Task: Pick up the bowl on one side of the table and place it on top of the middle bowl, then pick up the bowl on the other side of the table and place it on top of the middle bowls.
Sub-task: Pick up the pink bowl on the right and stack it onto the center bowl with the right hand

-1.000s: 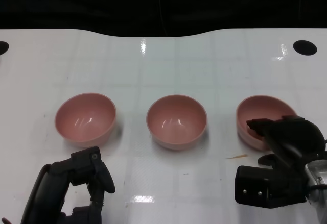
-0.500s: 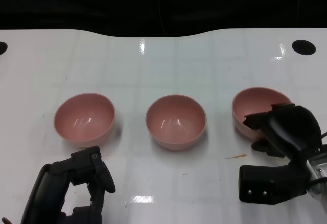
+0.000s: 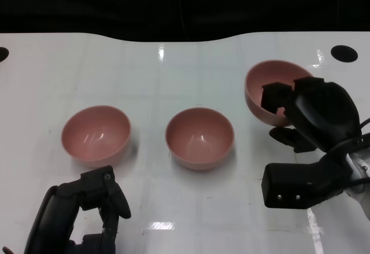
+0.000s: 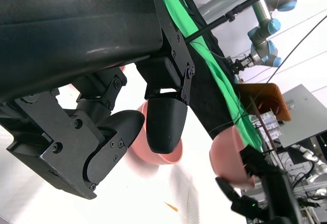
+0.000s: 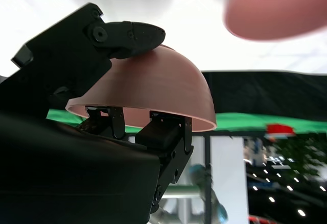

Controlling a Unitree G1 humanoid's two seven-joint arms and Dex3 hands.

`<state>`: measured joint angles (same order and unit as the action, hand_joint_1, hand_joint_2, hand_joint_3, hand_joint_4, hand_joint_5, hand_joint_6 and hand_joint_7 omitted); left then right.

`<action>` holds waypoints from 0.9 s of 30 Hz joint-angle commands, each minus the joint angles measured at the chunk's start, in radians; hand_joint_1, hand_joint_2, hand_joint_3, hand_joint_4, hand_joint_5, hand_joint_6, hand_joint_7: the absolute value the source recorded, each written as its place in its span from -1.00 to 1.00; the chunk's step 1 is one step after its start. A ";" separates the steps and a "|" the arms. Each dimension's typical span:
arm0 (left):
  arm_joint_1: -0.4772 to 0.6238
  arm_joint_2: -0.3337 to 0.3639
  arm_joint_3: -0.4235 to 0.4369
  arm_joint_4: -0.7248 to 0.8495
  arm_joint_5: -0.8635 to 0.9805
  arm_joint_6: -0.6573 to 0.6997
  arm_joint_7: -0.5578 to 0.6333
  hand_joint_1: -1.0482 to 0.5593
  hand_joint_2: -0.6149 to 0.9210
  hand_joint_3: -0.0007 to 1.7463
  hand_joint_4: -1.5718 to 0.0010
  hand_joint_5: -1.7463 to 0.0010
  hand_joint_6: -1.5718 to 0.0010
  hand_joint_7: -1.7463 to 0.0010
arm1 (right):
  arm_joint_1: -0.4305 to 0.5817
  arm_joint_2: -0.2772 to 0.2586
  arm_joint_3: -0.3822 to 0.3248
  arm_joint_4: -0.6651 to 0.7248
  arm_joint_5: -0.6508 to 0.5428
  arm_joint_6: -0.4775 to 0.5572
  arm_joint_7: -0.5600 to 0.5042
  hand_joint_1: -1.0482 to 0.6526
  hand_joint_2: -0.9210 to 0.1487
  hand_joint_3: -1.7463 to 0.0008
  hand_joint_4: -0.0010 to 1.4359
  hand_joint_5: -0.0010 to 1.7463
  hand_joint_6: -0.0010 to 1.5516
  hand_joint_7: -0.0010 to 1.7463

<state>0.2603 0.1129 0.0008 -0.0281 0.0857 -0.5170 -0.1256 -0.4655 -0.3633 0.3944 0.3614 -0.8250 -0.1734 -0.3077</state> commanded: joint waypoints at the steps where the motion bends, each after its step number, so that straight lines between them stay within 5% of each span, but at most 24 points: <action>1: 0.004 0.008 0.002 -0.014 -0.003 0.002 0.006 0.23 0.19 0.73 -0.14 -0.93 -0.11 -0.70 | 0.005 0.000 -0.017 -0.075 0.042 -0.020 0.043 -0.04 0.04 -0.44 0.38 1.00 -0.03 1.00; 10: 0.009 0.007 -0.001 -0.018 -0.006 0.004 0.007 0.22 0.18 0.75 -0.14 -0.95 -0.11 -0.70 | -0.023 0.063 -0.001 -0.174 0.085 -0.020 0.161 -0.03 0.24 -0.56 0.39 1.00 -0.01 0.99; 22: 0.016 0.005 -0.003 -0.036 -0.007 0.017 0.007 0.23 0.18 0.75 -0.14 -0.94 -0.11 -0.70 | -0.067 0.157 0.043 -0.098 0.077 -0.056 0.193 -0.03 0.25 -0.50 0.41 1.00 -0.03 0.99; 23: 0.014 0.005 -0.003 -0.033 -0.007 0.013 0.006 0.23 0.18 0.75 -0.14 -0.94 -0.11 -0.70 | -0.072 0.162 0.053 -0.091 0.068 -0.047 0.202 -0.03 0.19 -0.39 0.40 1.00 -0.03 0.95; 25: 0.013 0.006 -0.003 -0.030 -0.007 0.011 0.006 0.23 0.18 0.75 -0.15 -0.94 -0.11 -0.69 | -0.078 0.171 0.068 -0.078 0.054 -0.034 0.214 -0.04 0.00 -0.17 0.38 1.00 0.14 0.33; 27: 0.011 0.007 -0.002 -0.027 -0.003 0.006 0.008 0.23 0.17 0.76 -0.15 -0.94 -0.12 -0.69 | -0.082 0.182 0.078 -0.058 0.051 -0.037 0.209 -0.04 -0.07 -0.12 0.36 1.00 0.23 0.14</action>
<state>0.2693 0.1120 -0.0055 -0.0537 0.0851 -0.5079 -0.1256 -0.5227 -0.1865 0.4708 0.2900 -0.7740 -0.2114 -0.0972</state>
